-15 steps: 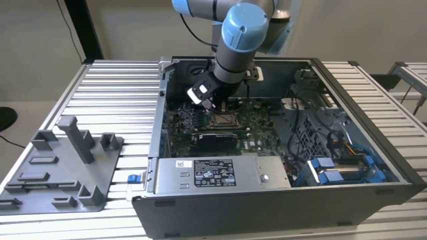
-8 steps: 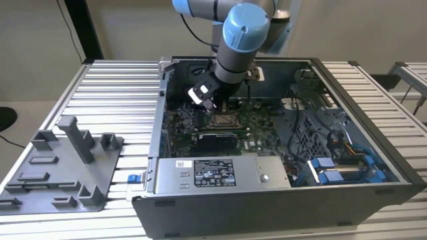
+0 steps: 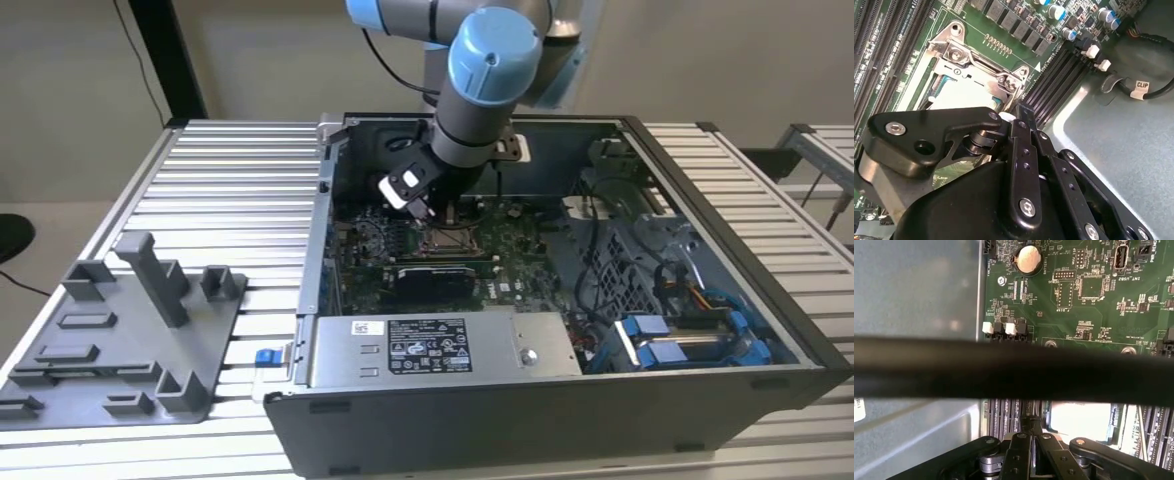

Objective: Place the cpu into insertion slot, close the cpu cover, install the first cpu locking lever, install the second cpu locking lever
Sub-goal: 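Install the first cpu locking lever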

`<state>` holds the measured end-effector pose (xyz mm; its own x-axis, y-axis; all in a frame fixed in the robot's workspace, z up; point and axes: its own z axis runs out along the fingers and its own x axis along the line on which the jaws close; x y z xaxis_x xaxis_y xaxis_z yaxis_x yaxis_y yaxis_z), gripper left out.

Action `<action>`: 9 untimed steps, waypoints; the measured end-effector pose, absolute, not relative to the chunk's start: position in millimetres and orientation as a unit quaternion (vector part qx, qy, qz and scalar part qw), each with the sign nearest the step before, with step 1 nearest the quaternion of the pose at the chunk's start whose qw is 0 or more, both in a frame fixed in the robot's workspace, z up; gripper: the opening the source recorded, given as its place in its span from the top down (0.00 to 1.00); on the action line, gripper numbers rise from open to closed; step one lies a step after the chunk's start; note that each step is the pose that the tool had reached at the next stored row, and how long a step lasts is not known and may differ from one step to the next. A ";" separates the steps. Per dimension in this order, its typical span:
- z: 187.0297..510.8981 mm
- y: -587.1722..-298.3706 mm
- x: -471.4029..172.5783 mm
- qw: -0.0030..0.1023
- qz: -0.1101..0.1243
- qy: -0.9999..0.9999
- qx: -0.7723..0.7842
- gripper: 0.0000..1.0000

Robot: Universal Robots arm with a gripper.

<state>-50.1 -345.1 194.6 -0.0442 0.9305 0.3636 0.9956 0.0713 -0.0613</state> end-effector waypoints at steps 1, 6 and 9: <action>194.5 -345.1 -49.7 0.156 -0.104 -0.715 -0.673 1.00; 194.0 -345.0 -48.0 0.156 -0.104 -0.715 -0.674 1.00; 193.6 -345.0 -47.1 0.156 -0.104 -0.715 -0.674 1.00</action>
